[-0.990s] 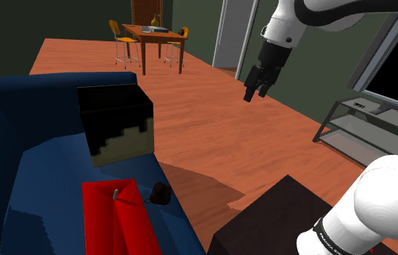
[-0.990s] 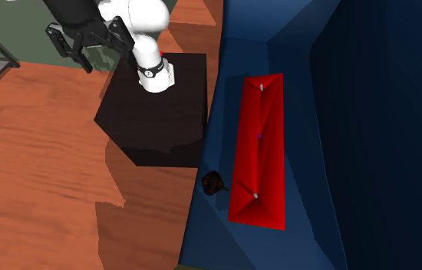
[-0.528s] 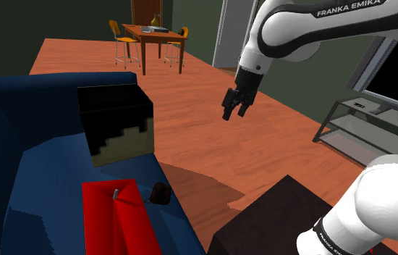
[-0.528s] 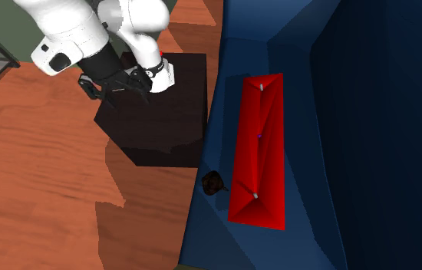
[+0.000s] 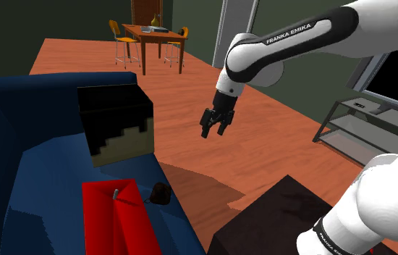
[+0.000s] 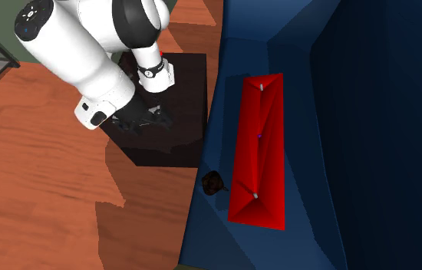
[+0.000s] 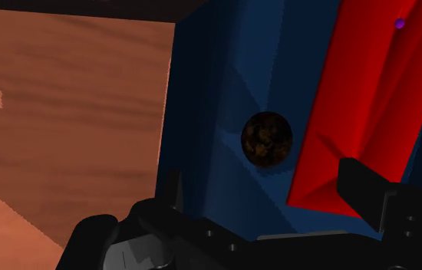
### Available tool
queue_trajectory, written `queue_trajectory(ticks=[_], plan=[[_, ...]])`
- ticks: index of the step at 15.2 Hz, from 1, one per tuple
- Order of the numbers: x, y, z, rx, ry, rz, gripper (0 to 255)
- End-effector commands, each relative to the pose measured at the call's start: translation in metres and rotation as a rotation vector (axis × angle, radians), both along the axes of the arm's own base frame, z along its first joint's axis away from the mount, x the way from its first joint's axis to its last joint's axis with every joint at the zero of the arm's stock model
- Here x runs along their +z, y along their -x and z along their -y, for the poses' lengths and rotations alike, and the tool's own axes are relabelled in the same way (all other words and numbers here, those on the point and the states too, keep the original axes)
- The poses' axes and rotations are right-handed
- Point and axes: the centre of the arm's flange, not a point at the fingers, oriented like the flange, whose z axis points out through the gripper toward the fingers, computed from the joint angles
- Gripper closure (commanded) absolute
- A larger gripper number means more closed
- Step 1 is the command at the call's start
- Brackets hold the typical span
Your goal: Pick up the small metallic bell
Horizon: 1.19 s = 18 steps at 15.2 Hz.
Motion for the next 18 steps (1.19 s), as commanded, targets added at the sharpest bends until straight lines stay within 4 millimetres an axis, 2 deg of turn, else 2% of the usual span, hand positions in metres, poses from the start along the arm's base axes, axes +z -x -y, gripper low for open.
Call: queue_trajectory(ticks=[1,9,18], plan=[[-0.025,-0.010,-0.006,-0.004,-0.025,-0.017,0],[-0.116,-0.048,-0.047,-0.015,-0.124,-0.088,0],[-0.216,-0.084,-0.103,-0.027,-0.234,-0.168,0]])
